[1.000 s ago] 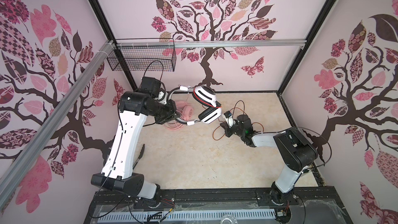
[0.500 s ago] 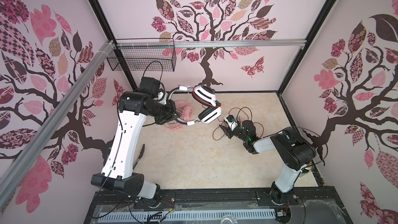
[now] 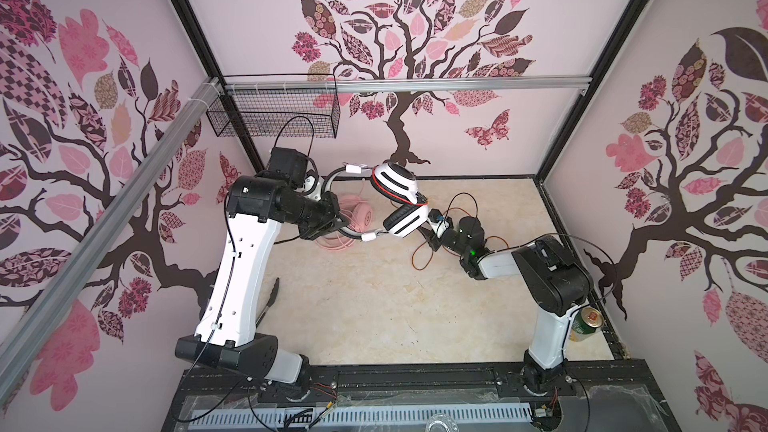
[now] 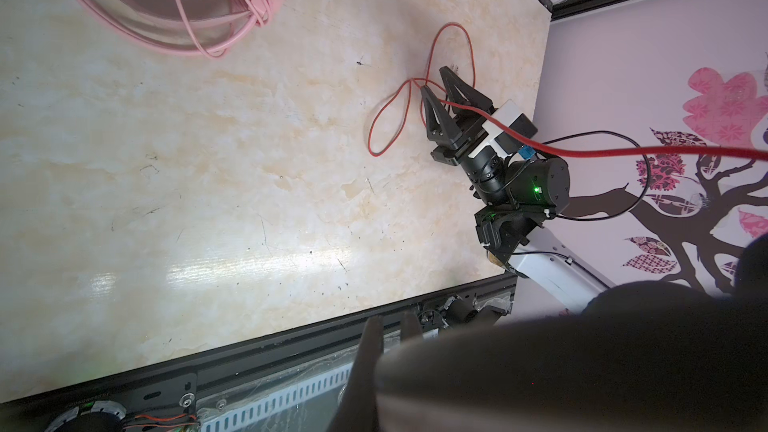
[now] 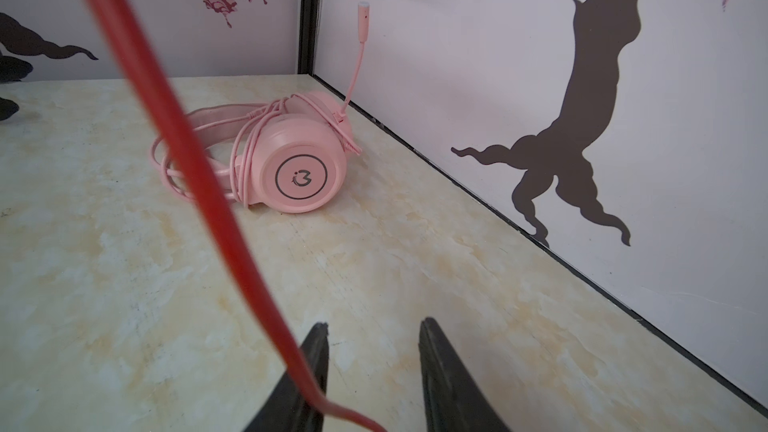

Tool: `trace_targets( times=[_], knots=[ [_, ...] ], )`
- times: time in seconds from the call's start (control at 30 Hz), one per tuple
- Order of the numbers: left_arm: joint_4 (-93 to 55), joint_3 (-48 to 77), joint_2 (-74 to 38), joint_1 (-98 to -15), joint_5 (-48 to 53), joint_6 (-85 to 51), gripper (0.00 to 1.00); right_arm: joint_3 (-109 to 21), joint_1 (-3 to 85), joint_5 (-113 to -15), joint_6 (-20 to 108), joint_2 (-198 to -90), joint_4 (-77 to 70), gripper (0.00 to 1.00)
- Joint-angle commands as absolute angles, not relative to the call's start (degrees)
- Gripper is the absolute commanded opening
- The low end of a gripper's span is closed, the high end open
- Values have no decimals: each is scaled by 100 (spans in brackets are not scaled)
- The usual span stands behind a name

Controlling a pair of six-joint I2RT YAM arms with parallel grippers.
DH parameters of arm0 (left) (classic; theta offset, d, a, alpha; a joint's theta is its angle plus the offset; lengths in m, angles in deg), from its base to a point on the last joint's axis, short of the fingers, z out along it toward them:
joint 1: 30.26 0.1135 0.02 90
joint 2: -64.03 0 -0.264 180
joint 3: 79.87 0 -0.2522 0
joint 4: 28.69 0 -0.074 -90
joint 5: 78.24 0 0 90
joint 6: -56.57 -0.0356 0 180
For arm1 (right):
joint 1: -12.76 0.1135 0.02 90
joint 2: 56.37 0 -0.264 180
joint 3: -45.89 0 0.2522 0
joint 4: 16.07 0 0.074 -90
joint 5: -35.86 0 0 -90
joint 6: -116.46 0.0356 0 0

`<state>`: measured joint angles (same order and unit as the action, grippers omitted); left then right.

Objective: Wrap the headphones
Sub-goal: 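Pull the red cable toward the robot while the left holds the headset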

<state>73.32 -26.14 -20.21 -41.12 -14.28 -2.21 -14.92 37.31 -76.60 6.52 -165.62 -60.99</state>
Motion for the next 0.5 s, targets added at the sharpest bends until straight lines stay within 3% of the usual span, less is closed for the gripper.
trace_targets(
  times=[0.0, 0.1, 0.23, 0.37, 0.47],
  knots=[
    [7140, -2974, -1929, -4088, -1751, -287, 0, -1713, 3702, -7936, 560, -16782, -5626, 38],
    [7135, -2975, -1927, -4090, -1774, -295, 0, -1532, 3702, -8165, 572, -16755, -5929, 30],
    [7146, -2975, -1931, -4088, -1733, -298, 0, -1213, 3706, -8366, 847, -16557, -6306, 2],
    [7062, -2914, -1966, -4056, -1724, -238, 0, -776, 3717, -8313, 1322, -15990, -6362, 0],
    [6933, -2815, -2014, -4056, -1707, -111, 0, -762, 3977, -7927, 1374, -15357, -5172, 0]
  ],
)
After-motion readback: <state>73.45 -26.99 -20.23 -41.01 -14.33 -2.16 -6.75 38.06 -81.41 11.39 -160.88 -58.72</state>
